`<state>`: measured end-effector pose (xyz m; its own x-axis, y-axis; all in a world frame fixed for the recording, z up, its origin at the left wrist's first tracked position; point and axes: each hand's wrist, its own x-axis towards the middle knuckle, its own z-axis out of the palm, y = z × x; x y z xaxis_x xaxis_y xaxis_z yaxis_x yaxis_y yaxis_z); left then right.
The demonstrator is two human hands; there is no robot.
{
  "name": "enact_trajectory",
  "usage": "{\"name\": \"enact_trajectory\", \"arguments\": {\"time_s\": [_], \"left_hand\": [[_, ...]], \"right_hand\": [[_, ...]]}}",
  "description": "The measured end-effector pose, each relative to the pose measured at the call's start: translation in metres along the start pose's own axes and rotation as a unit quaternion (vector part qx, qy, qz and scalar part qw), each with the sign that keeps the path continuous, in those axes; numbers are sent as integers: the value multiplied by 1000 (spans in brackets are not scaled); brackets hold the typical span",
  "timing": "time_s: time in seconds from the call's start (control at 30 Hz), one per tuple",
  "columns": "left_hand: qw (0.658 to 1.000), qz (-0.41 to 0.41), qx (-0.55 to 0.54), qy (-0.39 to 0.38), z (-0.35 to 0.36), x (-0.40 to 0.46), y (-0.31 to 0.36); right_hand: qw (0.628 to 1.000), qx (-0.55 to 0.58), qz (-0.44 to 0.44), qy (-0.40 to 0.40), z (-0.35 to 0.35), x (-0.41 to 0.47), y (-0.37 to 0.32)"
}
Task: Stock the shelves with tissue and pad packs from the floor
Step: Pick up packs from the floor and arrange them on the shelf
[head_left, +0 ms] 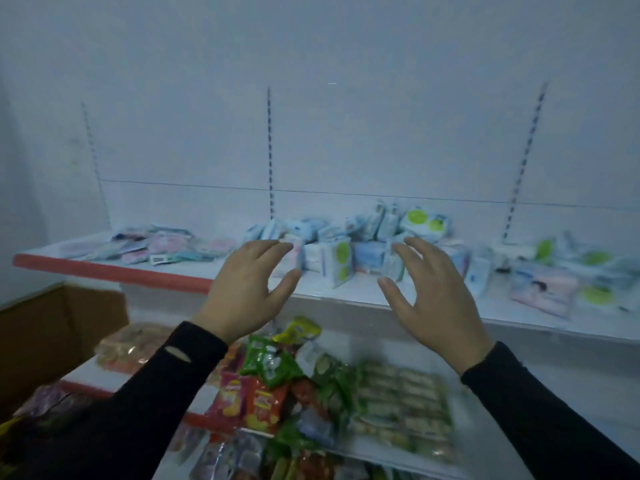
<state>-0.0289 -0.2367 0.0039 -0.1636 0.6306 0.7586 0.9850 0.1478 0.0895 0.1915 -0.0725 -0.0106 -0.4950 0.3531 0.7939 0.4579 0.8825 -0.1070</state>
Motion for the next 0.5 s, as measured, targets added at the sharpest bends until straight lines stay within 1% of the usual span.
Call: {"name": "enact_trajectory", "arguments": {"time_s": [0.23,0.33,0.5], "left_hand": [[994,69,-81,-31,96,81,140],[990,91,-97,-50,139,110,197],[986,94,-111,-87,201,148,246]], "right_hand": [[995,-71,67,9,-76,-38,149],[992,-89,87,-8,-95,-47,211],[987,-110,101,-49,-106,-50,290]]}}
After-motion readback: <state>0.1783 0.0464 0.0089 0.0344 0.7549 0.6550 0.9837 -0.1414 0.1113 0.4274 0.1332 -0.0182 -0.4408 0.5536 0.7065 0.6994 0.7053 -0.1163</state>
